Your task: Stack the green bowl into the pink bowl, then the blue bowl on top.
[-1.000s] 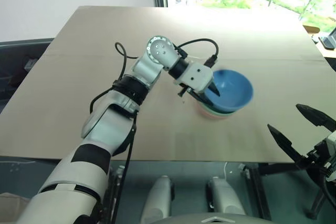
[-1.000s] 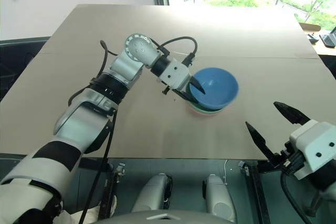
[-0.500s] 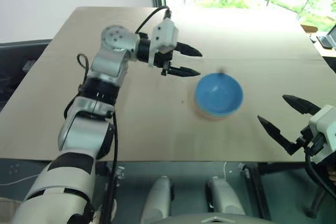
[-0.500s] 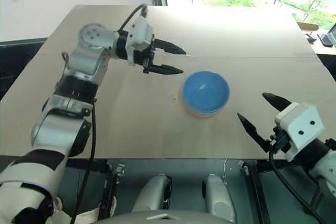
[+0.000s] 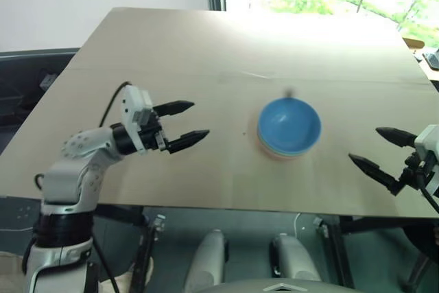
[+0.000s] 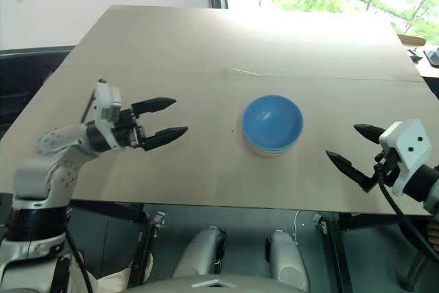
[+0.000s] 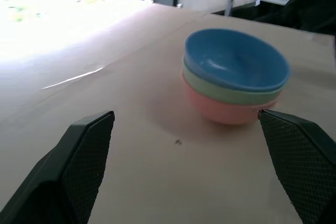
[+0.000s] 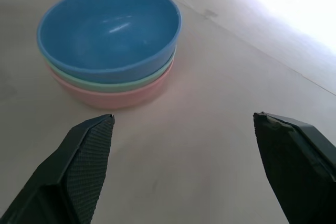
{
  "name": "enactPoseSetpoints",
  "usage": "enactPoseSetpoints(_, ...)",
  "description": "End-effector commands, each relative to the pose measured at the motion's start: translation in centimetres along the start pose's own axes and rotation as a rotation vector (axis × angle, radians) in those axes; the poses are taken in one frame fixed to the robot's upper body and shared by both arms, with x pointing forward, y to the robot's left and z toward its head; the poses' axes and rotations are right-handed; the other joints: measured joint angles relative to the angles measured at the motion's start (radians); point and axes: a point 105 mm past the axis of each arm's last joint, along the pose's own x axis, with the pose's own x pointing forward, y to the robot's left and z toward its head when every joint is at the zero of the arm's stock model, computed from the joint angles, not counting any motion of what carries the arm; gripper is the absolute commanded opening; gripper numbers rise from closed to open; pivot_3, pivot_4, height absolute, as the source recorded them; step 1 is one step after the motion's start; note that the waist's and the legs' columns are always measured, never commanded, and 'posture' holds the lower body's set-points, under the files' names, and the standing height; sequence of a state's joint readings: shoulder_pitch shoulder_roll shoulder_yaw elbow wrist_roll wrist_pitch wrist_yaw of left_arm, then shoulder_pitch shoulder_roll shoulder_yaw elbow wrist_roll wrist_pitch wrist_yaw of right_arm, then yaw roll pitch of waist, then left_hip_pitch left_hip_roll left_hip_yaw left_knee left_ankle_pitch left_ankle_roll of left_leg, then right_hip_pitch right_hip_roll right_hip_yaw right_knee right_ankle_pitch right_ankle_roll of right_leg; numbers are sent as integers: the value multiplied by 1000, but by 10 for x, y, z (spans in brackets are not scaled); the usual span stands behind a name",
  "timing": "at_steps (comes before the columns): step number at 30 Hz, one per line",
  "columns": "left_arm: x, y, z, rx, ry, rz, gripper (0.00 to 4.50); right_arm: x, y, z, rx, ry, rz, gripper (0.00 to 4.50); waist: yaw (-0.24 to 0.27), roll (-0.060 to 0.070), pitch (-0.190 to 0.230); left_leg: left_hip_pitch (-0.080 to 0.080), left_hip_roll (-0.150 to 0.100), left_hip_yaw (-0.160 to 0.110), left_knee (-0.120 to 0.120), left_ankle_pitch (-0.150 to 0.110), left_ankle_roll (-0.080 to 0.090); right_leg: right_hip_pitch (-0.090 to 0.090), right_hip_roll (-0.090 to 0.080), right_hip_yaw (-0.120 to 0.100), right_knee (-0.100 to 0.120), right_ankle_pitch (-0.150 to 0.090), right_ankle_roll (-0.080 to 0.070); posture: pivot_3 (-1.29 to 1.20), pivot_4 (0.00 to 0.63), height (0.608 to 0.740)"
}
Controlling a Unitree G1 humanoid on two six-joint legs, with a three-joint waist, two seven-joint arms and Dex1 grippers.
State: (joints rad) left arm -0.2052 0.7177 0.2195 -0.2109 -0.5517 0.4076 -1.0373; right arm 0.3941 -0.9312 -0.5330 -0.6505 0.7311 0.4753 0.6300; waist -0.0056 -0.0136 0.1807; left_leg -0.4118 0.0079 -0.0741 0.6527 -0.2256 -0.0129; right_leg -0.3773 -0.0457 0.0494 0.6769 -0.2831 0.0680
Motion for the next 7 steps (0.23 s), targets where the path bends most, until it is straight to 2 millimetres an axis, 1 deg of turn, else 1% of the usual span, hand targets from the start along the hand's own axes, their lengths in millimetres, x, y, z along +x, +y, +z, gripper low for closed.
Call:
enactPoseSetpoints(1, -11, -9, 9, 76, 10, -10, 4489, -5, 10, 7, -19, -18, 44, 4500, 0, 0, 0, 0, 0, 0, 0, 0, 0, 0, 0, -1, 0, 0, 0, 0, 150, 740)
enactPoseSetpoints(3, -19, -12, 6, 71, 30, -6, 4489, -7, 13, 7, -25, -15, 59, 4500, -4, 0, 0, -1, 0, 0, 0, 0, 0, -1, 0, -1, 0, 0, 0, 0, 150, 740)
enactPoseSetpoints(4, -20, -12, 4, 52, 45, -3, 4489, -8, 11, 7, -26, -17, 52, 4500, -6, 0, 0, -1, 1, 0, 0, 0, 0, -1, 0, 0, 0, 0, 0, 0, 150, 740)
enactPoseSetpoints(7, -21, -11, 1, 33, 55, 0, 4489, -9, 11, 7, -24, -16, 48, 4500, -6, 0, 0, 0, 1, 0, -1, 0, 0, -1, 0, -1, 0, 0, 0, 0, 150, 740)
